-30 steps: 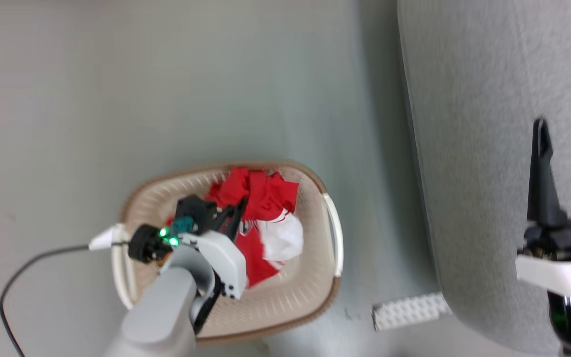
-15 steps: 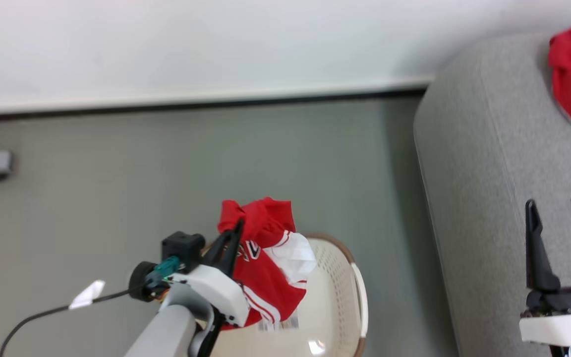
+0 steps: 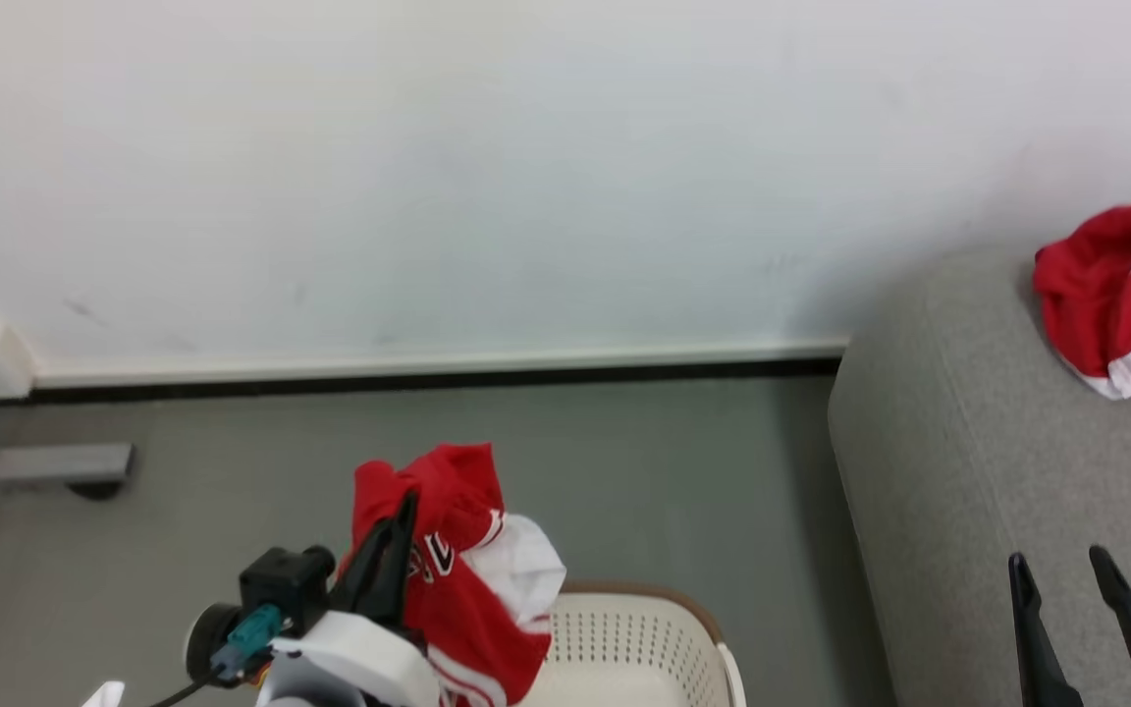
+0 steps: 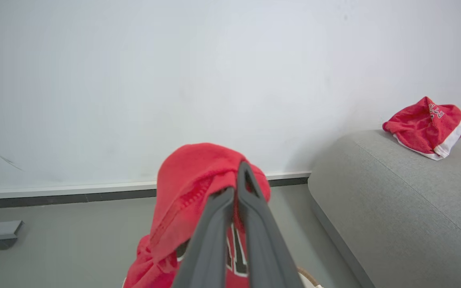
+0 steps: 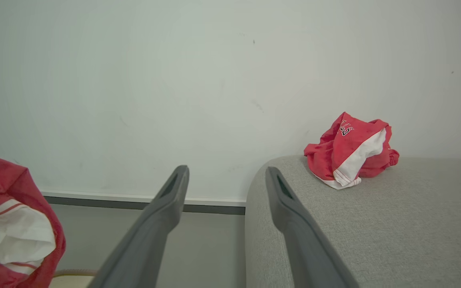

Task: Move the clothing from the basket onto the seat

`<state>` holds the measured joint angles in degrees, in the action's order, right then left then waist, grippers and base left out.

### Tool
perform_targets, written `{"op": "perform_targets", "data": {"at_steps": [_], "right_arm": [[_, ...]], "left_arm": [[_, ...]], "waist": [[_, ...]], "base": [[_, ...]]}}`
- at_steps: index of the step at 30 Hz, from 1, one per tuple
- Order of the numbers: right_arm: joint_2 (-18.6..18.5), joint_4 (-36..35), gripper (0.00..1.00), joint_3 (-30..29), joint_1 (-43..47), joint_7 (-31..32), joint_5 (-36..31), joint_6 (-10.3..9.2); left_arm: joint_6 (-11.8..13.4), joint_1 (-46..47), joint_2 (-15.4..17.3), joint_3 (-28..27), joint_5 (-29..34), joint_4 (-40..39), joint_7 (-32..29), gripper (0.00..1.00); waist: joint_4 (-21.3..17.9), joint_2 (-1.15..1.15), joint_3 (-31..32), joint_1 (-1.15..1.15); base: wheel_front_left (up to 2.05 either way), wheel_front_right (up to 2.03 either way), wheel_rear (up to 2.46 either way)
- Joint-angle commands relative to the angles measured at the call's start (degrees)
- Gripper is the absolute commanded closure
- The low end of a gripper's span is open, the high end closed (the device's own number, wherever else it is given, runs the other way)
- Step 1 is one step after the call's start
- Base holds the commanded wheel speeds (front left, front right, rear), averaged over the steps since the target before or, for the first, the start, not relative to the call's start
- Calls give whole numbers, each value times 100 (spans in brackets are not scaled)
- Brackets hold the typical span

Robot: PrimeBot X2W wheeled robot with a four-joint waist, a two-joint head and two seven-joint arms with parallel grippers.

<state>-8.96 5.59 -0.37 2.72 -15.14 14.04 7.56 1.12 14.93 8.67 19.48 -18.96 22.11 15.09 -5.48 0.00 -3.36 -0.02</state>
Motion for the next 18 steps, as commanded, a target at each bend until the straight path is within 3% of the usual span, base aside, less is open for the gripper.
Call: {"op": "perform_targets", "data": {"at_steps": [1,18], "right_arm": [[3,43,0,-25,131,0,-21,-14],[52,278,0,135,487,0,40,-14]], "left_arm": [[11,-158,84,-20,68,-79,7,100],[-31,-775,318,-262,56,-323,7,100]], "waist": [[99,0,309,2],[343,0,858,2]], "base": [[0,0,0],[0,0,0]]}}
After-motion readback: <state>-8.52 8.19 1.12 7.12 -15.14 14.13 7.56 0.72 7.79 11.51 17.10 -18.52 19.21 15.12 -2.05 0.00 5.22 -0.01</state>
